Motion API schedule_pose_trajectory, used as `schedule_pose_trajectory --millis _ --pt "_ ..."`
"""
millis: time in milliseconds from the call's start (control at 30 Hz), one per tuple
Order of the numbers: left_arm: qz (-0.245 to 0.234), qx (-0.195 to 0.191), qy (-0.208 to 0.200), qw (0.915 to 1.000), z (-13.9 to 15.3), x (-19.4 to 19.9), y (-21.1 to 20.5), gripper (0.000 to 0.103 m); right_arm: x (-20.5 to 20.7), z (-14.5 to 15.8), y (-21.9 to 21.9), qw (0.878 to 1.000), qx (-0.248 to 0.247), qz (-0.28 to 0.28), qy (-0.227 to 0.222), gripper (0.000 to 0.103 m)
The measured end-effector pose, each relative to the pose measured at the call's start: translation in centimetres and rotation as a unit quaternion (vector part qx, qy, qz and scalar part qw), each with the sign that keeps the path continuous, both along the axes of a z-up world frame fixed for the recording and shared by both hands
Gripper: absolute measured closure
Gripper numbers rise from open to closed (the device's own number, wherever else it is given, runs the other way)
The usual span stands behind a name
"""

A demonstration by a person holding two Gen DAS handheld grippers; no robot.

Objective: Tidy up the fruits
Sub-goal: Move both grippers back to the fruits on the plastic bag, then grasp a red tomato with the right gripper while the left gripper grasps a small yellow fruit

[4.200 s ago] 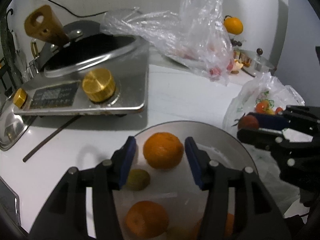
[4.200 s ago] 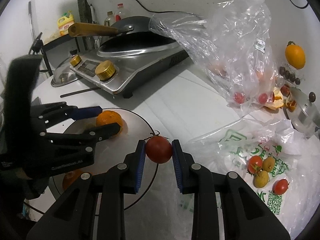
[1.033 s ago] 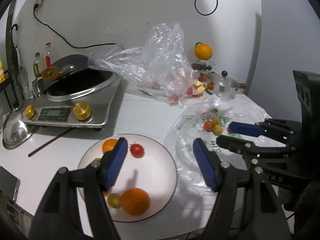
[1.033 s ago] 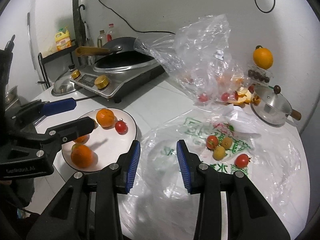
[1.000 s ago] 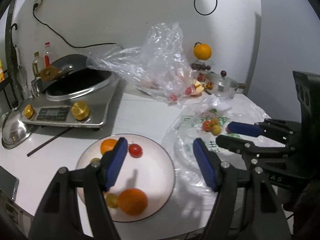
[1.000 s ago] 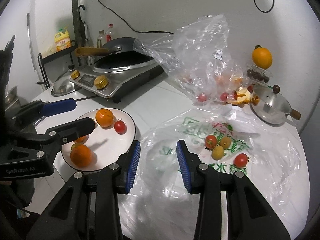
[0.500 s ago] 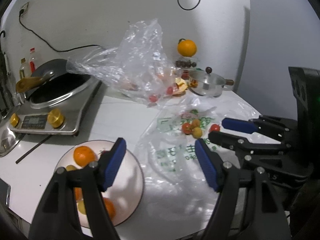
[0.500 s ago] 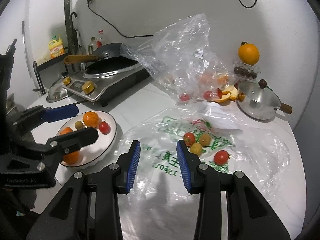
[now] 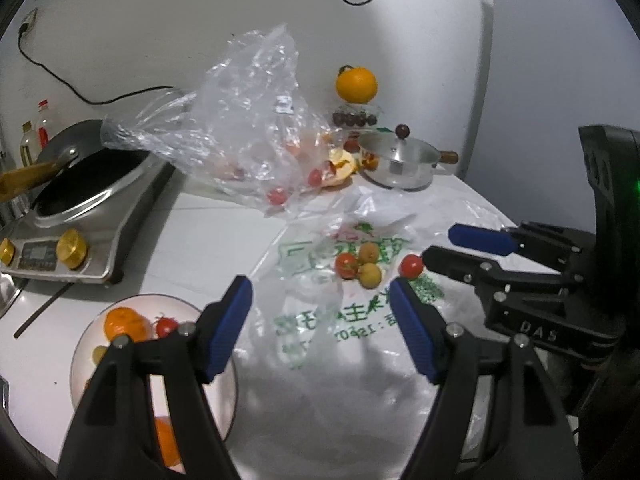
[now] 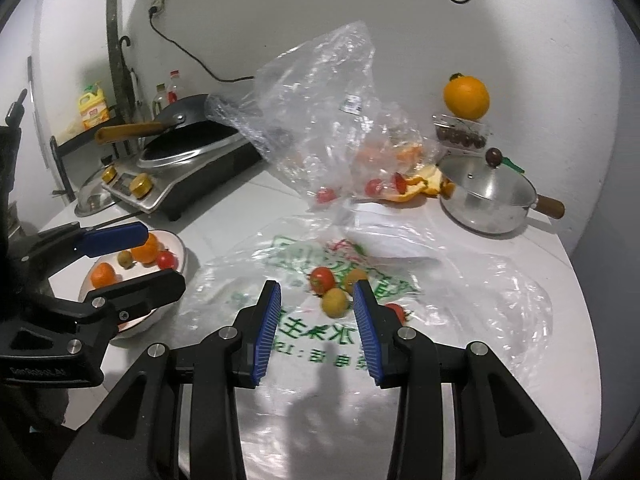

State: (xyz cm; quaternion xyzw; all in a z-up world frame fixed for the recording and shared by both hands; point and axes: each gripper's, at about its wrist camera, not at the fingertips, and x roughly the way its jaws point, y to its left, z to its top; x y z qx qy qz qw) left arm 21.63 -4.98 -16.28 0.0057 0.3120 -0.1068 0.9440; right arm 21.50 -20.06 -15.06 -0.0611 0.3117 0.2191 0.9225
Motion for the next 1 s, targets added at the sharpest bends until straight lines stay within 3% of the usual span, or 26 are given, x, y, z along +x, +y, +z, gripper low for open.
schedule_pose_trajectory --millis 433,933,1000 --pt "-0.018 0.038 -0.011 0.9990 -1.8 2.8 -3.5 0.031 3.1 -2.0 -3.3 1.000 0.001 -0.021 0.021 0.063" --pt "-0.046 0.059 0.021 0.9970 -4.7 6.2 -5.6 0.032 6.6 -5.2 -4.0 0.997 0.016 -0.008 0.081 0.063" --pt "-0.052 0.063 0.020 0.9965 -4.8 6.5 -5.8 0.036 6.8 -5.4 -4.0 0.996 0.016 -0.008 0.084 0.063"
